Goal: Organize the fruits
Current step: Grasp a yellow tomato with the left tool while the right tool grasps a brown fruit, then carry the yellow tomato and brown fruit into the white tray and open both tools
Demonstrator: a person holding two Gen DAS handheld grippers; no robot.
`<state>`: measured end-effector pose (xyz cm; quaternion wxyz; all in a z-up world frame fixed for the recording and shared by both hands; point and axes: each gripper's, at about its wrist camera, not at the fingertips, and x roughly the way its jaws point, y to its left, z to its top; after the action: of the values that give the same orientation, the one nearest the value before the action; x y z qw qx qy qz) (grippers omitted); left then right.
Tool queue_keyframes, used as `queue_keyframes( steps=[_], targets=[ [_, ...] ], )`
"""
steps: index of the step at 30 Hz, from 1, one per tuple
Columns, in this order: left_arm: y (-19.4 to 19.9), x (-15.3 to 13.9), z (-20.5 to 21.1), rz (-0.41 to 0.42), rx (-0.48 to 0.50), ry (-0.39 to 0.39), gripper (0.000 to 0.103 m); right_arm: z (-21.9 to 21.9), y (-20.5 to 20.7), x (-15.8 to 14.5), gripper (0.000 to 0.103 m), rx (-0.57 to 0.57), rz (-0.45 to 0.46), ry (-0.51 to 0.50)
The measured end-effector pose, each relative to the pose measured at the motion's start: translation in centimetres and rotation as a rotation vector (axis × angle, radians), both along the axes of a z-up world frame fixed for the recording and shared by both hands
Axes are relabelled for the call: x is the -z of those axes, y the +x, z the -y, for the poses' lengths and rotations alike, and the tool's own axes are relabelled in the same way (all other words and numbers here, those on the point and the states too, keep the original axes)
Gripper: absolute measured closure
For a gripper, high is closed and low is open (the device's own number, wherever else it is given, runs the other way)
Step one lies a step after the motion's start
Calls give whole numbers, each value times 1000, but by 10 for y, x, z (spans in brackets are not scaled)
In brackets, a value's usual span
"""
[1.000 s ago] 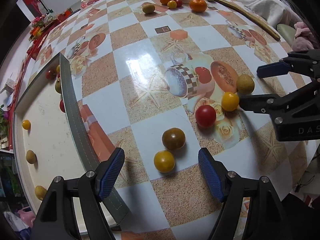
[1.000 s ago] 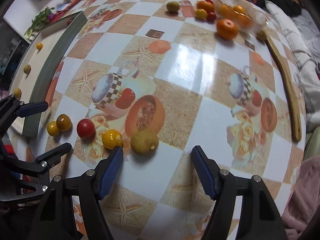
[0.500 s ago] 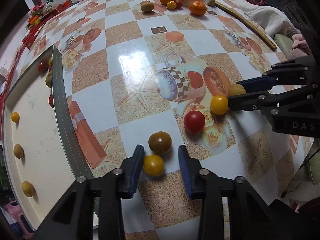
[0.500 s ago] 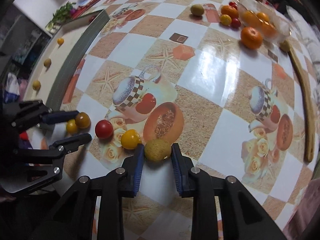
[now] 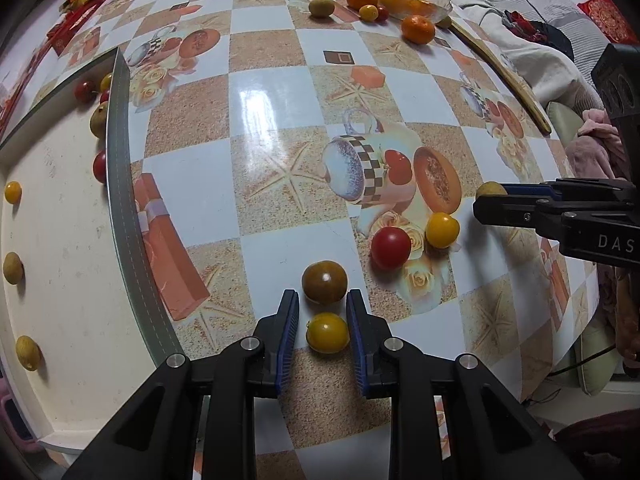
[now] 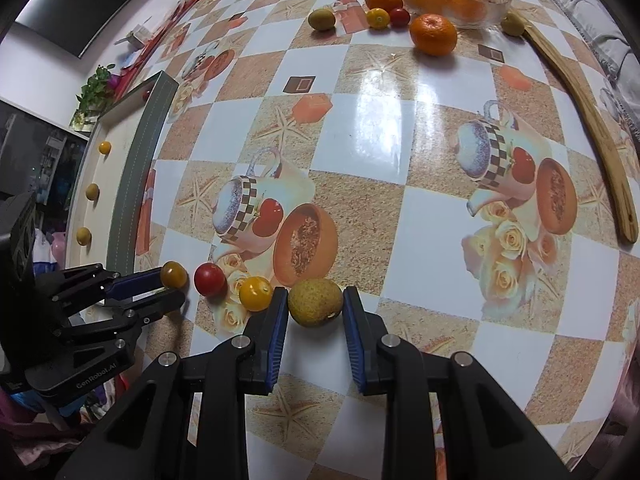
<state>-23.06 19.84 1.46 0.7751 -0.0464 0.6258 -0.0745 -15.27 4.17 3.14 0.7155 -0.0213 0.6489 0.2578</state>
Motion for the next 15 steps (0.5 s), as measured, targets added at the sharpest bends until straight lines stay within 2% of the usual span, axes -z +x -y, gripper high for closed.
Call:
queue_keyframes(
  steps=[11,13,15],
  targets=[
    [-9,0,16,8,36,68,76,-9,-3,3,73,10,-13,-2],
    [-9,-1,15,6,28,53,82,-9,-3,3,73,17,-15,-2],
    [-8,-1,12,-11,7,8,82,-9,-3,2,73,23,-17,1]
  ],
)
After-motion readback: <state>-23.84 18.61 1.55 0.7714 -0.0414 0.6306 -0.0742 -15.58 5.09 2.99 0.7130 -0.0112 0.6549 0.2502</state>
